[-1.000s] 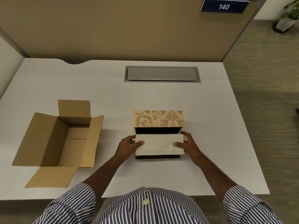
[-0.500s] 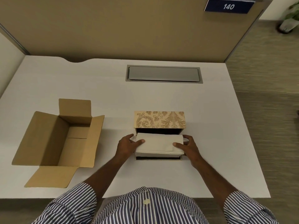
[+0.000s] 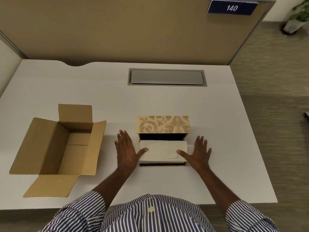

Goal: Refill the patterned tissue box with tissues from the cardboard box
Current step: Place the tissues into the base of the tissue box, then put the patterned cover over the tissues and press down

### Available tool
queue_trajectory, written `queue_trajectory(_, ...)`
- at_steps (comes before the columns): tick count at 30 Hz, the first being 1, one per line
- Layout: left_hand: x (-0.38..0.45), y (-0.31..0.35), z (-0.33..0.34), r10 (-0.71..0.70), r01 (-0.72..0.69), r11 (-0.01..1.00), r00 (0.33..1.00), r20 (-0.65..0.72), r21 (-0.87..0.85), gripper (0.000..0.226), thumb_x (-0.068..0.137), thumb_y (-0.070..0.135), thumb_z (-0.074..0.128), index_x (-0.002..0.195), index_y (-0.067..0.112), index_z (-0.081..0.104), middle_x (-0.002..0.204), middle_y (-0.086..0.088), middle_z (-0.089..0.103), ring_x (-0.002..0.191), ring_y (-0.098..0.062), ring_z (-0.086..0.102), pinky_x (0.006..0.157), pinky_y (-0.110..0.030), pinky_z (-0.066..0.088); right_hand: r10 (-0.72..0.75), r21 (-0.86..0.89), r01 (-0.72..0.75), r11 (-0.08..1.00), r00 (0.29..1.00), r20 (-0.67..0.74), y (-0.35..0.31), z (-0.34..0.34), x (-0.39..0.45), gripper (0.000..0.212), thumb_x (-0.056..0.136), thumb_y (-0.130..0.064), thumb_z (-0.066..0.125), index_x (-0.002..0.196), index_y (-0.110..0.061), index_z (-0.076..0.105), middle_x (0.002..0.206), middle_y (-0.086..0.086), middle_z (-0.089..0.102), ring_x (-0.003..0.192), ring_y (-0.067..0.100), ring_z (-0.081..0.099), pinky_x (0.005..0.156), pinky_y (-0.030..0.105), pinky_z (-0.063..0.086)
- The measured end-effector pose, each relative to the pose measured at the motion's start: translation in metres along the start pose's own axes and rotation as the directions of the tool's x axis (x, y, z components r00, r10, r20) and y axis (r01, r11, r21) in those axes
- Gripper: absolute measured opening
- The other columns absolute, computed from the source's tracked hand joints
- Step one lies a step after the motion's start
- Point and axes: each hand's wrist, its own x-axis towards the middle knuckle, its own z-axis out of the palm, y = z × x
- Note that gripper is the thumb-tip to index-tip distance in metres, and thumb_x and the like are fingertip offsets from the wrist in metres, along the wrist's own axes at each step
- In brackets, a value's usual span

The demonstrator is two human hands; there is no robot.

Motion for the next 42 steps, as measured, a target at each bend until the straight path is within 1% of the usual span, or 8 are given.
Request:
queue_trajectory(6,0.002,0.003,0.004,0.072,-0.083,0.983,0.995,0.072,0.165,0.114,0.074,0.081,-0.016,0.155,0.002,-0.015,0.164,-0.019,-0.020,0.153,-0.033,-0.017,0.126,-0.050,-0.004,0.018,-0.013,-0.018,1.000,0.997,0.076,0.001,0.001,-0.004,0.124,0.077,-0.086,0.047,0.160,-0.015,-0.011,0.168,0.005,-0.019,0.154,0.021,-0.021,0.121,0.057,-0.016)
queue_trajectory(10,0.005,0.001,0.002,0.071,-0.072,0.997,0.985,0.156,0.001,0.106,0.085,0.078,0.010,0.156,0.003,-0.011,0.167,-0.015,-0.014,0.155,-0.028,-0.012,0.127,-0.045,-0.001,-0.013,0.015,0.012,1.000,0.997,0.071,-0.002,-0.003,-0.005,0.117,0.082,-0.079,0.052,0.161,-0.014,-0.004,0.169,0.005,-0.012,0.156,0.021,-0.013,0.123,0.053,-0.009)
queue_trajectory(13,0.004,0.001,0.002,0.088,-0.065,0.990,0.978,0.190,-0.125,0.089,0.097,0.062,0.027,0.158,0.006,-0.007,0.168,-0.010,-0.007,0.156,-0.023,-0.004,0.127,-0.041,0.002,-0.067,0.254,0.053,0.966,0.997,0.045,-0.005,-0.002,-0.011,0.112,0.083,-0.066,0.065,0.162,-0.016,0.001,0.170,0.002,-0.004,0.157,0.017,-0.005,0.127,0.042,0.002)
queue_trajectory(17,-0.004,0.004,0.000,0.047,0.006,0.915,0.991,0.122,-0.403,0.069,0.104,0.049,0.031,0.160,0.015,0.008,0.167,-0.005,0.019,0.152,-0.024,0.023,0.124,-0.047,0.022,-0.024,0.507,0.003,0.862,0.999,0.035,-0.011,0.002,-0.024,0.098,0.088,-0.059,0.065,0.161,-0.024,0.011,0.169,-0.002,0.016,0.154,0.018,0.019,0.123,0.035,0.018)
queue_trajectory(21,-0.019,0.005,0.000,-0.040,0.099,0.823,0.992,0.117,-0.560,0.065,0.105,0.047,0.030,0.160,0.018,0.012,0.166,-0.005,0.022,0.152,-0.023,0.025,0.124,-0.041,0.023,0.028,0.563,-0.058,0.824,0.998,0.061,-0.014,0.010,-0.035,0.082,0.095,-0.056,0.055,0.161,-0.026,0.016,0.166,0.002,0.026,0.152,0.023,0.027,0.121,0.034,0.021)
queue_trajectory(27,-0.034,0.019,0.006,0.031,0.068,0.771,0.989,0.145,-0.633,0.060,0.107,0.038,0.031,0.160,0.017,0.012,0.163,-0.007,0.031,0.148,-0.024,0.033,0.123,-0.042,0.028,0.005,0.650,-0.059,0.758,0.996,0.084,-0.022,0.016,-0.042,0.068,0.101,-0.046,0.052,0.159,-0.025,0.024,0.162,0.002,0.035,0.149,0.020,0.034,0.124,0.038,0.024)
queue_trajectory(36,-0.034,0.020,0.010,-0.002,0.118,0.714,0.986,0.166,-0.691,0.056,0.108,0.028,0.033,0.159,0.013,0.014,0.162,-0.009,0.030,0.148,-0.023,0.031,0.113,-0.020,0.022,-0.021,0.653,-0.032,0.757,0.997,0.073,-0.024,0.014,-0.042,0.057,0.102,-0.038,0.054,0.155,-0.025,0.037,0.152,0.002,0.050,0.139,0.021,0.046,0.119,0.036,0.034)
queue_trajectory(42,-0.033,0.018,0.004,-0.035,0.122,0.643,0.991,0.130,-0.756,0.061,0.106,0.039,0.038,0.160,0.021,0.015,0.166,0.001,0.022,0.152,-0.018,0.023,0.120,-0.027,0.017,0.029,0.669,-0.015,0.743,1.000,-0.011,-0.021,0.008,-0.039,0.059,0.103,-0.038,0.053,0.156,-0.023,0.033,0.158,0.002,0.041,0.145,0.022,0.040,0.121,0.039,0.032)
